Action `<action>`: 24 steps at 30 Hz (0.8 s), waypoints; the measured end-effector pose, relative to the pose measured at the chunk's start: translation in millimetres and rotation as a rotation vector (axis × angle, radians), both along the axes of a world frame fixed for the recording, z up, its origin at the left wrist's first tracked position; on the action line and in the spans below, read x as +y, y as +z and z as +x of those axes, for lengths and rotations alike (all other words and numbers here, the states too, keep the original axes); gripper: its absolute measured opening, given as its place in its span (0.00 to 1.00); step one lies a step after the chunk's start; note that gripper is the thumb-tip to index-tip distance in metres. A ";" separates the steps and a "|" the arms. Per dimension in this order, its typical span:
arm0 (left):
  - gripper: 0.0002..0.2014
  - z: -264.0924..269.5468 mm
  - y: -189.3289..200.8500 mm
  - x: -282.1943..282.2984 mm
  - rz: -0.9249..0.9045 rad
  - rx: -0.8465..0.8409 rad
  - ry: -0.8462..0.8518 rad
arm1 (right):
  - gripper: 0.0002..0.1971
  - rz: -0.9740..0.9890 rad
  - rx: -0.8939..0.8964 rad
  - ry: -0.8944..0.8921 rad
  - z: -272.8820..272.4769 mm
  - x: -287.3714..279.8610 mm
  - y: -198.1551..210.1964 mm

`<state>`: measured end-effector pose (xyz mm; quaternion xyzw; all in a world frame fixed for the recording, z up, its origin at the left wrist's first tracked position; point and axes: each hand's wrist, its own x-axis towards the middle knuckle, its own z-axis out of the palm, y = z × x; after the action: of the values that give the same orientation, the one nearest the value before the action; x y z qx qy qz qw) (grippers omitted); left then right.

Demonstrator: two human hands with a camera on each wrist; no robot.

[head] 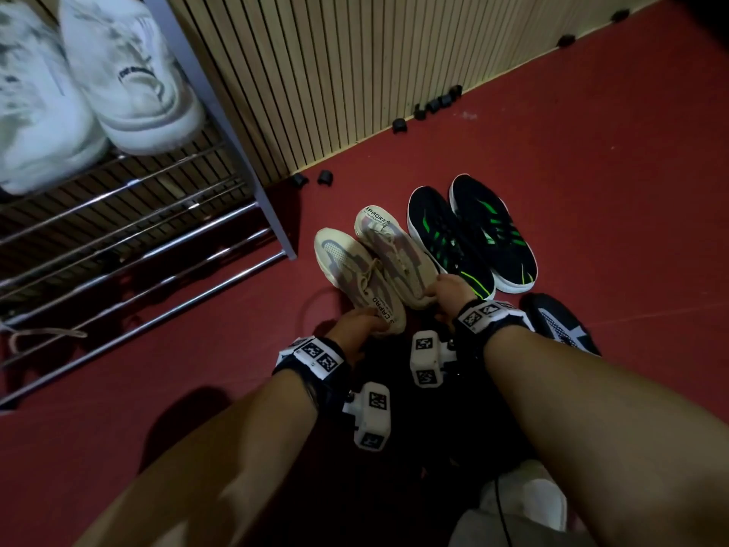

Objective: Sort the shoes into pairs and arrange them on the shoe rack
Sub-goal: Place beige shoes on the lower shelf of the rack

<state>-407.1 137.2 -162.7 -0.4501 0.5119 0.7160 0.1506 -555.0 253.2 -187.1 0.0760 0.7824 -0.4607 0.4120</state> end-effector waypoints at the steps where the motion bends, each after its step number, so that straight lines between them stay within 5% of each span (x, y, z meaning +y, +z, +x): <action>1: 0.12 0.3 -1.3 -1.2 0.003 0.012 0.031 | 0.13 -0.008 -0.007 -0.026 -0.5 0.5 0.9; 7: 0.08 0.4 -4.4 -1.6 -0.017 0.101 0.222 | 0.15 -0.080 0.017 -0.211 4.2 -7.1 2.5; 13: 0.02 0.4 10.6 -4.1 -0.220 0.105 0.335 | 0.17 -0.043 0.061 -0.204 8.5 -14.1 22.9; 17: 0.18 5.8 2.8 -15.0 -0.219 0.060 0.367 | 0.31 -0.081 -0.040 -0.104 11.1 -21.7 12.7; 19: 0.14 13.1 -8.8 -24.2 -0.202 0.049 0.398 | 0.33 -0.095 -0.096 -0.048 11.8 -24.6 0.5; 22: 0.11 26.0 31.0 -28.5 -0.201 0.005 0.441 | 0.11 -0.068 -0.118 -0.049 29.0 -26.5 37.2; 24: 0.09 34.5 47.3 -35.3 -0.208 -0.037 0.385 | 0.05 -0.072 -0.151 -0.044 42.2 -25.9 58.8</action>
<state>-372.6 101.9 -115.4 -0.5658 0.4846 0.6666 -0.0267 -512.8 227.3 -128.3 0.1130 0.7301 -0.4905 0.4621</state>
